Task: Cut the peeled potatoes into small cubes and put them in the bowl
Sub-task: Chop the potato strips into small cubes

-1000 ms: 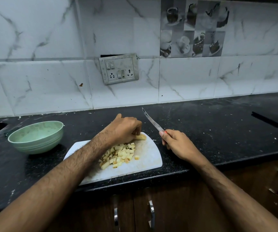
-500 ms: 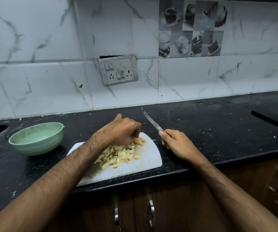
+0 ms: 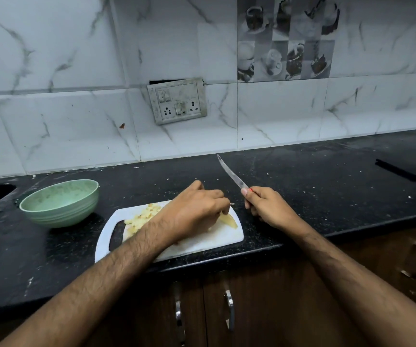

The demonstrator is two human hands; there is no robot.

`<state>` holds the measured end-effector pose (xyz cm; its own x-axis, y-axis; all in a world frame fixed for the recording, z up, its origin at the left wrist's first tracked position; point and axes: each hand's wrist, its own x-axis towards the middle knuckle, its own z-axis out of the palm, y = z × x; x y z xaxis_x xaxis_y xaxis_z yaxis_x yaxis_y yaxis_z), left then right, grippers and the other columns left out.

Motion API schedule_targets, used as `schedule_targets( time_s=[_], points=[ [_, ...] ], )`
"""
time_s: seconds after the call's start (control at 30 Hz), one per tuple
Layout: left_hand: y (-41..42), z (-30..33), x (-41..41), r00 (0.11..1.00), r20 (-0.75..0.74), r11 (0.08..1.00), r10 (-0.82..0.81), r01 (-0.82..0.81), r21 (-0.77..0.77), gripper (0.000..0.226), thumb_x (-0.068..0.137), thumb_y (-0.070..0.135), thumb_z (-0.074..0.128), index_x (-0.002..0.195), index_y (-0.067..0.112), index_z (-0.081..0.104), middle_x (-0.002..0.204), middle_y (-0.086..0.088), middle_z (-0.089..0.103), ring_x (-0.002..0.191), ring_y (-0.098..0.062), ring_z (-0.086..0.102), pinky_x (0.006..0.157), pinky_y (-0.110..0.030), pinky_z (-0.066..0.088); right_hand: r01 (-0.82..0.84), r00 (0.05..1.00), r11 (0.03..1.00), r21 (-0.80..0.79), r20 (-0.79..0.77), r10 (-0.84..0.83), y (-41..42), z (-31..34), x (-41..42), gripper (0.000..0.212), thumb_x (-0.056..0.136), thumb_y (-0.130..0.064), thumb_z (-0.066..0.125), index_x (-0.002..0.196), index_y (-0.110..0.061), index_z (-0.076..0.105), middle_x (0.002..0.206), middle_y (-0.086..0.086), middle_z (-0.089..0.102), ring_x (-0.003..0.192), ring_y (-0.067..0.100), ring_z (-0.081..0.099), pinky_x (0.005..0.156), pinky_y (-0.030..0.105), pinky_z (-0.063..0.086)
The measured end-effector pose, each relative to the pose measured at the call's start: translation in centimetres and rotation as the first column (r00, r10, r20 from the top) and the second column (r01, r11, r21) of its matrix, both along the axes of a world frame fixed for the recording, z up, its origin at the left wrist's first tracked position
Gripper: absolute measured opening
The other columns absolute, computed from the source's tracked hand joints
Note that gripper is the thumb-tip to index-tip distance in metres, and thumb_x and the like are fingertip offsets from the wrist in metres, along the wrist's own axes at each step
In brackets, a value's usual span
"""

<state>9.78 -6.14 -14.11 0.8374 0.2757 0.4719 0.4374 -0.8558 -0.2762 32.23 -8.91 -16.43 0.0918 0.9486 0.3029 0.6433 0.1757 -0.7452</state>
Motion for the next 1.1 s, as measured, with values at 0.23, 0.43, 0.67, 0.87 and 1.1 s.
schedule_targets(
  time_s=[0.23,0.43,0.67,0.87,1.1],
  points=[
    [-1.2,-1.6,-3.1,0.983,0.124,0.989,0.138,-0.129,-0.075,0.011,0.090,0.042,0.058,0.088,0.031,0.060,0.083,0.016,0.063,0.083,-0.008,0.059,0.085,-0.038,0.034,0.043,0.940,0.977,-0.207,0.341,0.031,-4.7,2.7,-0.4,0.046,0.100,-0.049,0.045,0.070,-0.020,0.064,0.058,-0.006,0.061,0.058,0.012,0.059,0.066,0.033,0.049],
    [-1.4,-2.6,-2.7,0.968,0.118,0.967,0.222,-0.203,-0.151,0.033,0.091,0.062,0.046,0.106,0.036,0.060,0.103,0.019,0.066,0.100,-0.004,0.057,0.098,-0.040,0.029,0.146,0.814,0.950,-0.275,0.580,0.043,-9.0,4.4,-1.8,0.040,0.101,-0.050,0.040,0.080,-0.024,0.062,0.069,-0.012,0.057,0.080,0.014,0.060,0.075,0.035,0.046],
    [-0.8,-2.9,-2.3,0.948,0.185,0.944,0.258,-0.207,-0.259,0.025,0.092,0.055,0.063,0.102,0.033,0.065,0.094,0.018,0.067,0.097,0.000,0.055,0.102,-0.039,0.026,0.209,0.748,0.931,-0.300,0.662,0.046,-10.4,4.9,-3.8,0.039,0.101,-0.049,0.035,0.093,-0.022,0.061,0.085,-0.005,0.056,0.092,0.026,0.062,0.083,0.040,0.048],
    [-1.0,-3.0,-2.1,0.923,0.243,0.934,0.298,-0.229,-0.274,0.029,0.087,0.058,0.067,0.094,0.031,0.068,0.088,0.020,0.065,0.094,0.000,0.053,0.100,-0.039,0.025,0.209,0.661,0.942,-0.263,0.748,0.062,-11.4,5.7,-6.4,0.025,0.103,-0.042,0.035,0.095,-0.024,0.050,0.111,0.005,0.063,0.093,0.028,0.058,0.073,0.037,0.039],
    [-1.1,-3.1,-1.8,0.913,0.263,0.930,0.312,-0.237,-0.281,0.032,0.086,0.061,0.067,0.091,0.029,0.069,0.089,0.017,0.067,0.094,-0.003,0.057,0.096,-0.038,0.025,0.237,0.614,0.932,-0.275,0.786,0.075,-11.6,5.8,-8.3,0.012,0.100,-0.031,0.039,0.094,-0.023,0.043,0.112,0.005,0.063,0.093,0.027,0.058,0.072,0.035,0.036]
  ],
)
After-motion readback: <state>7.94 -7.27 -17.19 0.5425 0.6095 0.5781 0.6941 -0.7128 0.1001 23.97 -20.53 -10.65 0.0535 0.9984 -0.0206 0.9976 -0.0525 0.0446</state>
